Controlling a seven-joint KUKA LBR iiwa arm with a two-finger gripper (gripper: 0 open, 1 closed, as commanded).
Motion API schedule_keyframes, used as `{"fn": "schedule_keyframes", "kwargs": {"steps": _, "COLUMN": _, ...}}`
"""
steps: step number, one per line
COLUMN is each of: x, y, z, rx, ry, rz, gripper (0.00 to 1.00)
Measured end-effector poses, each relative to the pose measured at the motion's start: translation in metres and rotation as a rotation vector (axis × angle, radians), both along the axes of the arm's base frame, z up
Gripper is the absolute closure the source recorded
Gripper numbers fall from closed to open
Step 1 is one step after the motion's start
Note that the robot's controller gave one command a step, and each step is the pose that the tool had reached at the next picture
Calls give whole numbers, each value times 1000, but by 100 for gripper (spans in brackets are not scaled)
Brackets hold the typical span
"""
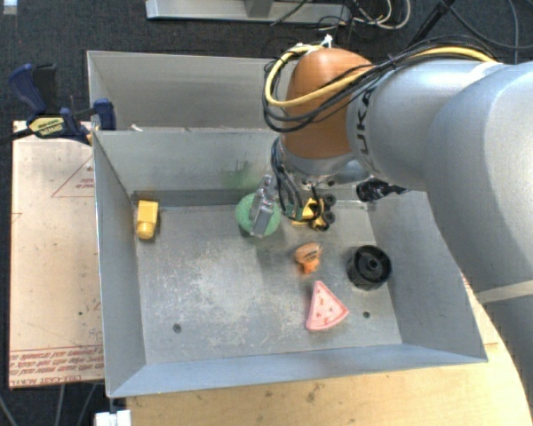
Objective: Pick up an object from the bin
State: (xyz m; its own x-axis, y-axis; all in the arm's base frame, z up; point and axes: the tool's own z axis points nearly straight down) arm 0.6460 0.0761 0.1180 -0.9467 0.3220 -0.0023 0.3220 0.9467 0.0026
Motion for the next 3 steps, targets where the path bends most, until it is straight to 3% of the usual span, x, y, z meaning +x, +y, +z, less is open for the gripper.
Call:
{"fn": "schedule_keyframes", "kwargs": {"steps": 1, "x": 0, "y": 0, "z": 0, "rx": 0, "ry": 0, "rz": 0, "gripper": 100}}
{"fn": "schedule_keyframes", "kwargs": {"steps": 2, "x": -22, "y": -6, "z": 199, "rx": -1, "ry": 2, "rz": -40, "gripper": 100}}
{"fn": "schedule_keyframes", "kwargs": {"steps": 3, "x": -23, "y": -7, "z": 216, "rx": -1, "ry": -3, "rz": -44, "gripper": 100}}
